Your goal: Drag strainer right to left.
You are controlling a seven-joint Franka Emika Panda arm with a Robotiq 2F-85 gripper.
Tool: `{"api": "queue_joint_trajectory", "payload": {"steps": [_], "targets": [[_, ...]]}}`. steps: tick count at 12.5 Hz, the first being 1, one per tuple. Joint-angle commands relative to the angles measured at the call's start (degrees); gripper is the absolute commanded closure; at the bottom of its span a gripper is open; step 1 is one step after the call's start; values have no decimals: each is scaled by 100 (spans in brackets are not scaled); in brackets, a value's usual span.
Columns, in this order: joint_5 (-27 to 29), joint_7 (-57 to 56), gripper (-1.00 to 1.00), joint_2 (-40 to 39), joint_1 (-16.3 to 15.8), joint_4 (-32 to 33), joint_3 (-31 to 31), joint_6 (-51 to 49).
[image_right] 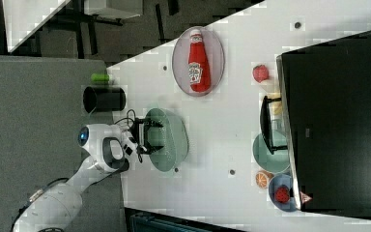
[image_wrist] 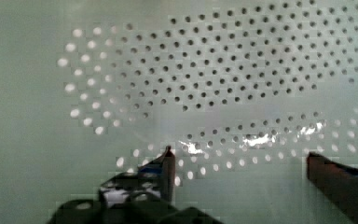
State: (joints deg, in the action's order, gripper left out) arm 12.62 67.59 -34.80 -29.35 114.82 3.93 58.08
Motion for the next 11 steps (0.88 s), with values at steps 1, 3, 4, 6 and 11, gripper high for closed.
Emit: {"api": "queue_joint_trajectory", "payload": {"steps": [1, 3, 4, 6, 11], "targets": [[64, 609, -100, -162, -367, -383, 153, 106], [64, 618, -100, -246, -473, -493, 154, 104], [66, 617, -100, -280, -524, -546, 153, 106], [72, 623, -100, -331, -609, -614, 154, 111], [145, 645, -100, -451, -751, -817, 153, 148]]}}
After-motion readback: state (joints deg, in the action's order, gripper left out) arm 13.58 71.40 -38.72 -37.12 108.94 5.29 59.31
